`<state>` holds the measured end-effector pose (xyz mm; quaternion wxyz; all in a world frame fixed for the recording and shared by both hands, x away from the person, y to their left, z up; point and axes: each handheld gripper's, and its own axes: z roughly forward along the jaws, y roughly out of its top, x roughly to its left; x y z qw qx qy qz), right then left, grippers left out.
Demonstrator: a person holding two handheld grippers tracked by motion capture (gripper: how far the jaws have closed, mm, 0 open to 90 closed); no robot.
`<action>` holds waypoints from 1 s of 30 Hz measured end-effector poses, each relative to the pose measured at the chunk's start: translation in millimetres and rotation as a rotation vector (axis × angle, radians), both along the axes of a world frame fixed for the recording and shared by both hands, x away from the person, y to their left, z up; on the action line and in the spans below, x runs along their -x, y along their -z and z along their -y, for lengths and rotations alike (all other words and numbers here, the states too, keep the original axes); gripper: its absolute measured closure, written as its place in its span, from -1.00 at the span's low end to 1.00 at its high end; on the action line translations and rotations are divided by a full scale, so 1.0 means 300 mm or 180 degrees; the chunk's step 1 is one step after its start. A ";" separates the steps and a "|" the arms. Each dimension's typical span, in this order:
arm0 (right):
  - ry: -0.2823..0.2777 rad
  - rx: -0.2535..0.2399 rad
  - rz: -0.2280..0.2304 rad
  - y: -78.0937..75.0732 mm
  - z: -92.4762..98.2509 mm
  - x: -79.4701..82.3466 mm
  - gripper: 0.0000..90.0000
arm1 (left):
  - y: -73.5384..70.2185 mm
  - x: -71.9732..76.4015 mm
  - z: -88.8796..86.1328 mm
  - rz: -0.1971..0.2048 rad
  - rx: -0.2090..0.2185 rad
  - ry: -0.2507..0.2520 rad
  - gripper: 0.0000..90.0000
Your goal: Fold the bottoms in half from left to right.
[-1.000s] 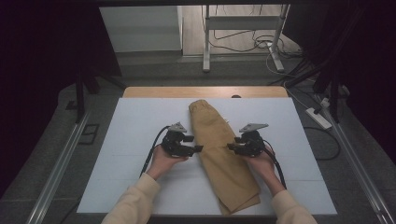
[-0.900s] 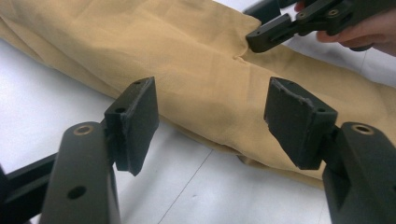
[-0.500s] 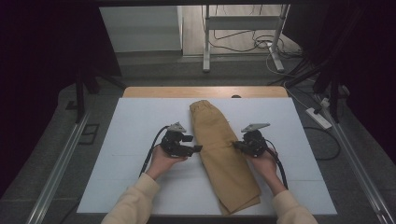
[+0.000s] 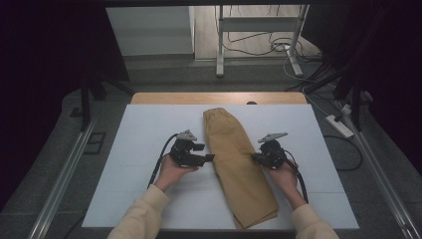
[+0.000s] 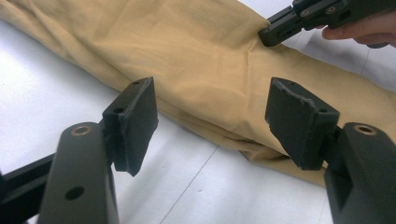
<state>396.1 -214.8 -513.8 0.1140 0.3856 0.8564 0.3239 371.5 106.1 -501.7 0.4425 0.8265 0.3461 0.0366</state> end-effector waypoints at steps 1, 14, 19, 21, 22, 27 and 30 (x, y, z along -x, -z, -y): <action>0.0006 0.0000 -0.0003 0.000 0.002 0.000 0.94 | 0.000 0.000 -0.001 0.0001 0.0003 -0.0004 -0.25; 0.0081 0.0022 0.0103 -0.003 0.010 0.009 0.21 | -0.004 -0.001 -0.008 0.0010 0.0022 -0.0028 -0.26; 0.0039 -0.0030 0.0310 -0.027 0.001 0.031 -0.05 | -0.006 -0.001 -0.014 0.0014 0.0035 -0.0043 -0.26; -0.0021 -0.0081 0.0348 -0.035 -0.002 0.040 -0.07 | -0.006 -0.002 -0.017 0.0015 0.0040 -0.0045 -0.26; -0.0064 -0.0101 0.0346 -0.038 -0.004 0.044 -0.07 | -0.007 -0.003 -0.019 0.0016 0.0034 -0.0047 -0.26; -0.0203 -0.0143 0.0347 -0.044 -0.018 0.062 -0.08 | -0.010 -0.004 -0.029 0.0015 0.0053 -0.0066 -0.26; -0.0260 -0.0195 0.0318 -0.047 -0.027 0.077 -0.11 | -0.010 -0.005 -0.036 0.0021 0.0058 -0.0077 -0.26</action>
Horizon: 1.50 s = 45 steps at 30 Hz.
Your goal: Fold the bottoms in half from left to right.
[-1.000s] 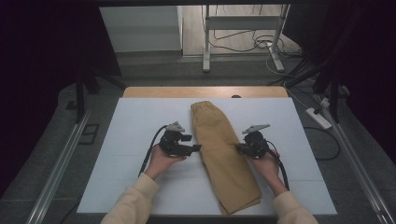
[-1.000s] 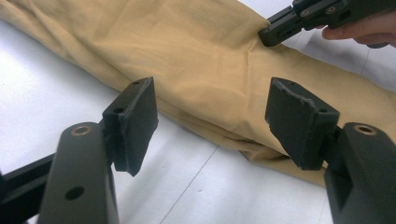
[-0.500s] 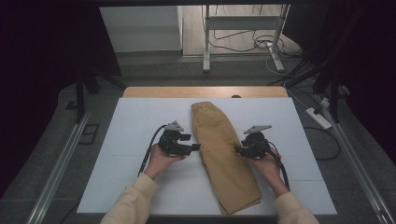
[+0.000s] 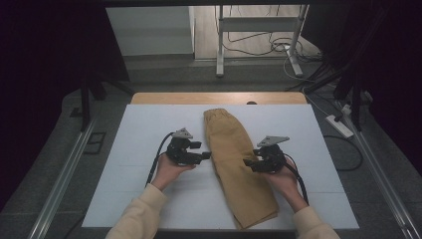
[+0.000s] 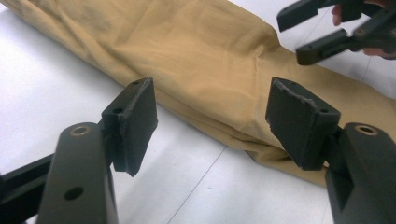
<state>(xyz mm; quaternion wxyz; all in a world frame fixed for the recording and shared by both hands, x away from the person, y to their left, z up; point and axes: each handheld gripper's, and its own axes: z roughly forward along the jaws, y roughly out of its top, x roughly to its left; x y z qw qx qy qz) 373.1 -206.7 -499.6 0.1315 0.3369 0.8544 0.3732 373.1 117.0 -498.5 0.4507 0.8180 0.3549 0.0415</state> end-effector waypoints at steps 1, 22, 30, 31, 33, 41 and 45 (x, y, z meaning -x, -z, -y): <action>-0.0029 -0.0020 -0.0001 0.000 -0.004 0.007 -0.11 | 0.000 0.000 -0.002 -0.0001 0.0003 -0.0006 -0.26; -0.0497 -0.0064 -0.0055 -0.013 -0.099 0.107 -0.14 | -0.006 -0.003 -0.019 -0.0006 0.0018 -0.0032 -0.27; -0.0703 0.0019 -0.0098 -0.010 -0.174 0.157 -0.16 | -0.009 -0.002 -0.024 -0.0008 0.0018 -0.0029 -0.28; -0.0725 0.0023 -0.0103 -0.009 -0.181 0.163 -0.16 | -0.010 -0.002 -0.024 -0.0007 0.0017 -0.0031 -0.28; -0.0759 0.0047 -0.0104 -0.009 -0.195 0.174 -0.16 | -0.010 -0.002 -0.025 -0.0006 0.0014 -0.0028 -0.28; -0.0863 0.0131 -0.0128 0.006 -0.232 0.206 -0.17 | -0.009 0.000 -0.021 -0.0013 0.0008 -0.0022 -0.28; -0.0875 0.0212 -0.0141 0.023 -0.248 0.218 -0.19 | -0.009 0.000 -0.020 -0.0014 0.0010 -0.0024 -0.28</action>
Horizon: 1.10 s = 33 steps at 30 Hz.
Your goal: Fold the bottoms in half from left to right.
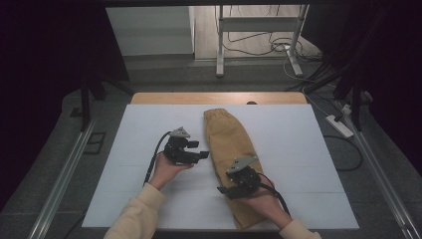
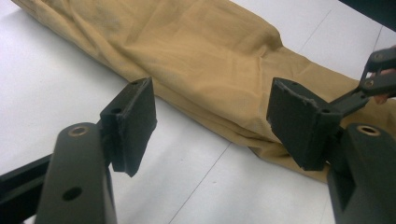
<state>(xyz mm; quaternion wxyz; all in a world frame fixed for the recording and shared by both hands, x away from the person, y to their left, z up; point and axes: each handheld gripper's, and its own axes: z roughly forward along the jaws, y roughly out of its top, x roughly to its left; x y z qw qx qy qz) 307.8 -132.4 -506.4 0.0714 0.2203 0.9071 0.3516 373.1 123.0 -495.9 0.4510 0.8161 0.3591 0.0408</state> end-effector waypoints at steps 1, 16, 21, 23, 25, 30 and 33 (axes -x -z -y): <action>-0.0005 0.0049 0.0023 0.005 -0.004 0.003 -0.19 | 0.000 0.000 -0.001 0.0000 0.0001 0.0001 -0.28; 0.0134 0.0426 0.0049 0.043 -0.022 0.011 -0.14 | -0.002 -0.001 -0.011 0.0002 0.0000 -0.0011 -0.28; 0.0189 0.0492 0.0032 0.035 -0.019 0.007 0.06 | -0.002 -0.001 -0.011 0.0008 -0.0007 -0.0012 -0.28; 0.0192 0.0497 0.0005 0.031 -0.016 0.004 0.21 | -0.001 -0.001 -0.010 0.0008 -0.0012 -0.0012 -0.28; 0.0210 0.0491 -0.0054 0.026 -0.011 0.000 0.40 | -0.002 -0.001 -0.009 0.0010 -0.0011 -0.0016 -0.28; 0.0248 0.0445 -0.0129 0.023 0.009 -0.010 0.79 | -0.001 -0.001 -0.008 0.0011 -0.0013 -0.0019 -0.28; 0.0239 0.0438 -0.0146 0.022 0.009 -0.010 0.85 | -0.001 -0.002 -0.009 0.0009 -0.0013 -0.0018 -0.29</action>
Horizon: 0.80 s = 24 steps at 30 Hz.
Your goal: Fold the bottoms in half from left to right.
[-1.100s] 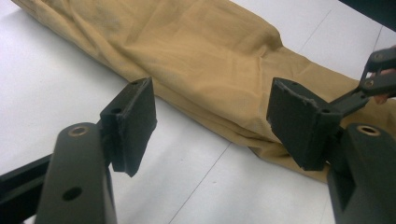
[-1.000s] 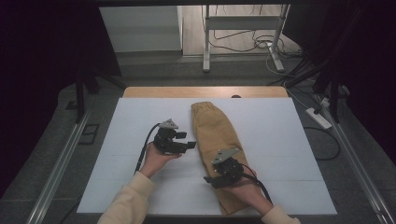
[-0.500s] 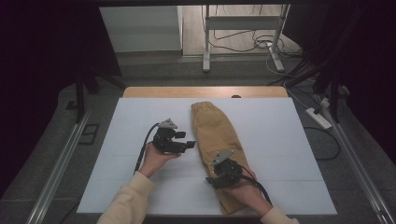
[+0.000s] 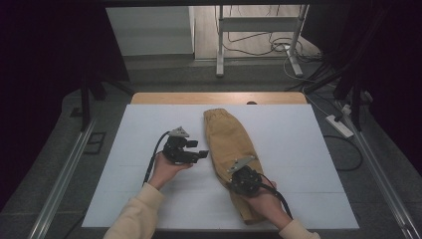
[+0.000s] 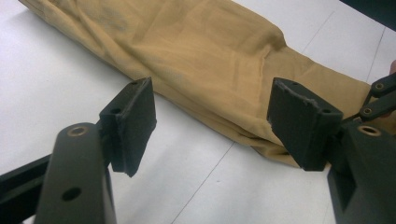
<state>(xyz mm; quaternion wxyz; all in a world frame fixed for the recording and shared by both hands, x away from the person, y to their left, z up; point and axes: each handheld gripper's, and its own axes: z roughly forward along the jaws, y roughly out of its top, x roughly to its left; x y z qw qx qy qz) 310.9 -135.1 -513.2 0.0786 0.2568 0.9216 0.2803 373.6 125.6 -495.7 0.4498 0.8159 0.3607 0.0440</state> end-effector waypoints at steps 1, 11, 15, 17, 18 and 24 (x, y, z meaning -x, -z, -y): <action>-0.0004 0.0004 -0.0002 -0.001 -0.001 0.002 0.86 | 0.000 0.000 0.000 0.0001 -0.0001 0.0000 -0.29; -0.0042 -0.0077 -0.0023 0.000 -0.002 0.004 0.89 | -0.001 -0.001 -0.005 0.0006 0.0013 -0.0012 -0.29; -0.0067 -0.0152 -0.0080 -0.001 -0.006 0.007 0.90 | -0.003 -0.001 -0.006 0.0010 0.0034 -0.0028 -0.29; -0.0104 -0.0160 -0.0077 -0.001 -0.013 0.011 0.90 | -0.004 -0.001 -0.008 0.0013 0.0031 -0.0028 -0.29; -0.0119 -0.0173 -0.0085 0.000 -0.016 0.014 0.90 | -0.004 -0.001 -0.009 0.0013 0.0033 -0.0029 -0.29; -0.0172 -0.0168 -0.0089 -0.001 -0.031 0.022 0.89 | -0.004 -0.002 -0.011 0.0011 0.0028 -0.0027 -0.29</action>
